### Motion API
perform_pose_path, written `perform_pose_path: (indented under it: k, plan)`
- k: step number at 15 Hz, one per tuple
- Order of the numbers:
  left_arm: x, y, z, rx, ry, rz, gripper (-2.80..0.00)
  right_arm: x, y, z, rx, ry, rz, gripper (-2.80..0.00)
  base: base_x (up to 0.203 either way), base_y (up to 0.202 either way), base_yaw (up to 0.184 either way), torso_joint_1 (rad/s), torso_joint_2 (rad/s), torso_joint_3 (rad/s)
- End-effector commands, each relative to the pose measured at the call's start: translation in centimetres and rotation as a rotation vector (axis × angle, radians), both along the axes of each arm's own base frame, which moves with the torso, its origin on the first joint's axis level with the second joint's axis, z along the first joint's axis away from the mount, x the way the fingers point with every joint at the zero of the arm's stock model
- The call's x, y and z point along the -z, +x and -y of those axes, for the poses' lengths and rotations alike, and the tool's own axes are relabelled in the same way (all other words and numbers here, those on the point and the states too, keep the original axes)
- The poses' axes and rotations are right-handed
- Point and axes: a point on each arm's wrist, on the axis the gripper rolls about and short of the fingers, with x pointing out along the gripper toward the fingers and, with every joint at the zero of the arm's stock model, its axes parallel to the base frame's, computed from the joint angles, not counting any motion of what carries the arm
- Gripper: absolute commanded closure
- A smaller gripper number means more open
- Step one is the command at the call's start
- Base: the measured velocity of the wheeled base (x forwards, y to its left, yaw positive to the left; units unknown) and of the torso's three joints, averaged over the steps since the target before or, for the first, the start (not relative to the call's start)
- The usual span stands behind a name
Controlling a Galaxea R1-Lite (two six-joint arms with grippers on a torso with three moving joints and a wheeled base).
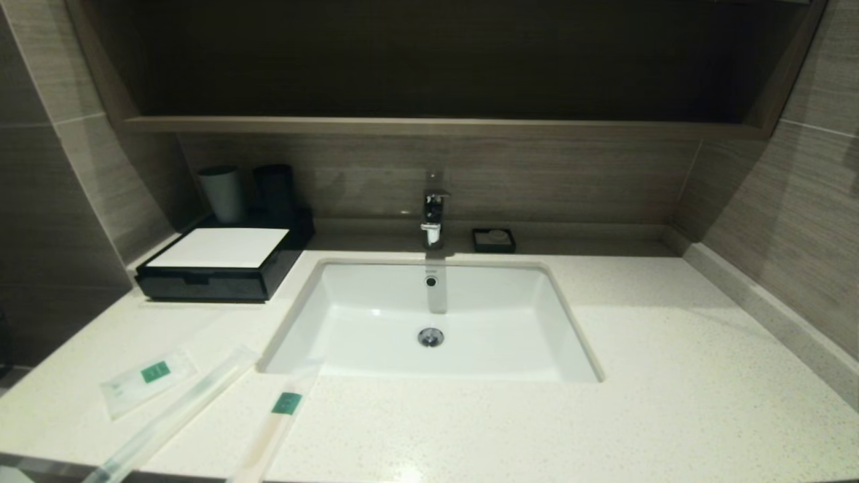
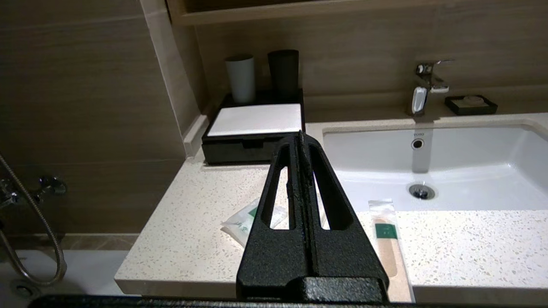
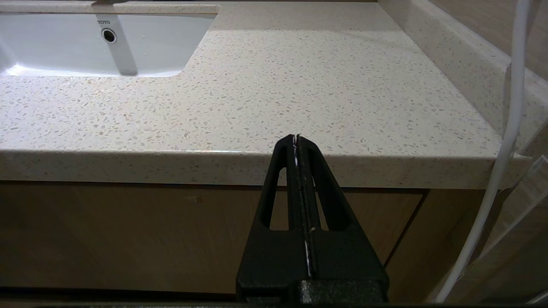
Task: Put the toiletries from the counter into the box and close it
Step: Open the drawer
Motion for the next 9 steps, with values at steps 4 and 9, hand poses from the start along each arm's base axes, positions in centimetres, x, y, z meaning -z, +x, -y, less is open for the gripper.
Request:
perform_pose_path:
  k: [4,9]
  plan:
    - [-1.5,7.6,0.0,0.006,-0.01,-0.258,0.0,0.0,0.0,0.0,0.0,0.0,0.0,0.0,0.0,0.0,0.0,0.0,0.0,0.0]
    - [-3.2,14.4,0.0,0.008,-0.05,-0.392,0.0,0.0,0.0,0.0,0.0,0.0,0.0,0.0,0.0,0.0,0.0,0.0,0.0,0.0]
